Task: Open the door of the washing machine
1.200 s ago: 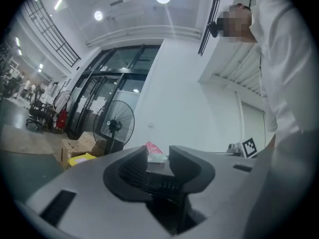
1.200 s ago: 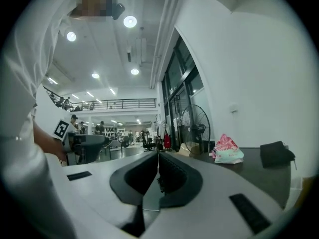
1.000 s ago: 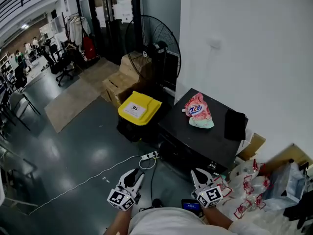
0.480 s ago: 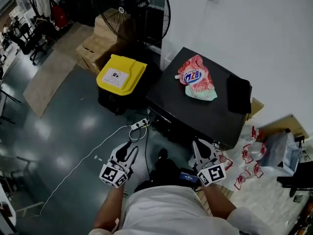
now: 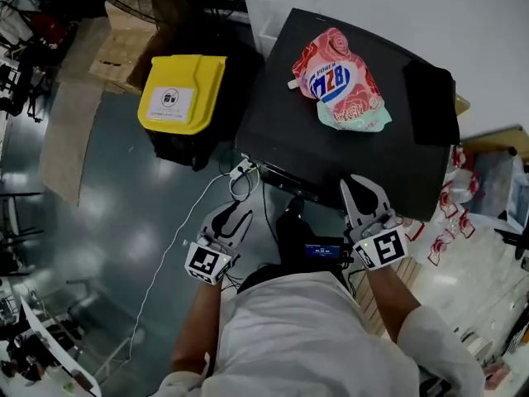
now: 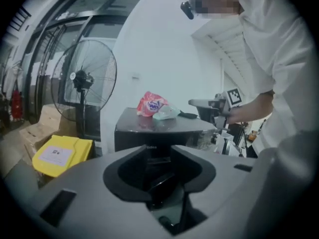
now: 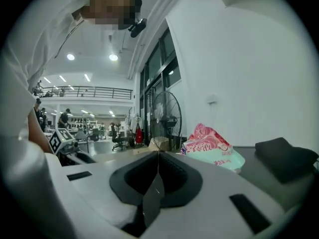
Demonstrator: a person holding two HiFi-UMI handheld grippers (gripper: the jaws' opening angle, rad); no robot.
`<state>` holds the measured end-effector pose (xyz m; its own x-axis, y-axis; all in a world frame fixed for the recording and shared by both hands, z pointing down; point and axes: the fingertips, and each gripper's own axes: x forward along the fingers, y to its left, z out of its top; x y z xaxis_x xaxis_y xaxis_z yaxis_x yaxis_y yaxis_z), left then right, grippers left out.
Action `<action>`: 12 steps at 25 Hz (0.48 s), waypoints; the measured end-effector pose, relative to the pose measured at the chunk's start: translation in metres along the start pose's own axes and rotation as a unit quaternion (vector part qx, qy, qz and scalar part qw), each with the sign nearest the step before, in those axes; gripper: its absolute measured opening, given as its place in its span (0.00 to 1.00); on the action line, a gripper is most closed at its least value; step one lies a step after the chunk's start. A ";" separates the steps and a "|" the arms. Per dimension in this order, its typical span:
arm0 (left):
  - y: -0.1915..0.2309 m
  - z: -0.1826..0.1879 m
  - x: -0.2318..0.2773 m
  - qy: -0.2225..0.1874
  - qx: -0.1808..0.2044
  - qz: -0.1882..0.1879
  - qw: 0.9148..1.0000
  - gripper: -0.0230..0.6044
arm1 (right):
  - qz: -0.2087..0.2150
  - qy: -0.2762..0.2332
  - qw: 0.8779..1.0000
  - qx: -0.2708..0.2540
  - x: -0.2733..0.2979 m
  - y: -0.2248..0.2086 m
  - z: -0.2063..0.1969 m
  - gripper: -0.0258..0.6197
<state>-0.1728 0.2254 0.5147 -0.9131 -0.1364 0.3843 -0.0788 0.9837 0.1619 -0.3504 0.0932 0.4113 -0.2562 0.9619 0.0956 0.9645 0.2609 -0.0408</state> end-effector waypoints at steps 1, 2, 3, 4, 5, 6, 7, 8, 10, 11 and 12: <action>0.007 -0.003 0.007 0.007 0.002 -0.009 1.000 0.27 | -0.003 0.003 1.000 0.001 0.007 -0.003 -0.001 0.09; 0.015 -0.006 0.014 0.013 0.006 -0.016 1.000 0.27 | -0.003 0.009 1.000 -0.002 0.014 -0.005 -0.003 0.09; 0.023 -0.009 0.021 0.021 0.014 -0.021 0.999 0.28 | 0.000 0.018 1.000 -0.009 0.021 -0.004 -0.006 0.09; 0.030 -0.013 0.028 0.032 0.027 -0.026 0.999 0.28 | 0.007 0.032 0.999 -0.016 0.028 -0.003 -0.012 0.09; 0.035 -0.019 0.036 0.046 0.042 -0.035 0.997 0.28 | 0.013 0.048 0.999 -0.020 0.032 0.000 -0.019 0.09; 0.038 -0.026 0.043 0.062 0.057 -0.047 0.995 0.28 | 0.017 0.060 0.998 -0.022 0.035 0.002 -0.025 0.09; 0.039 -0.035 0.050 0.078 0.072 -0.061 0.992 0.29 | 0.018 0.067 0.997 -0.022 0.037 0.004 -0.029 0.09; 0.039 -0.045 0.056 0.093 0.083 -0.078 0.989 0.29 | 0.017 0.070 0.997 -0.022 0.038 0.005 -0.033 0.09; 0.040 -0.064 0.069 0.120 0.105 -0.111 0.981 0.29 | 0.012 0.068 0.997 -0.020 0.043 0.007 -0.037 0.09; 0.041 -0.073 0.075 0.132 0.115 -0.128 0.976 0.30 | 0.007 0.065 0.998 -0.017 0.044 0.008 -0.039 0.09; 0.041 -0.083 0.080 0.144 0.124 -0.147 0.971 0.30 | 0.000 0.064 0.998 -0.014 0.044 0.010 -0.041 0.09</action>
<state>-0.2158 0.2450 0.6276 -0.6902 -0.4078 0.5978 -0.4457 0.8903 0.0927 -0.3492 0.1353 0.4560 -0.2485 0.9431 0.2211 0.9661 0.2577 -0.0136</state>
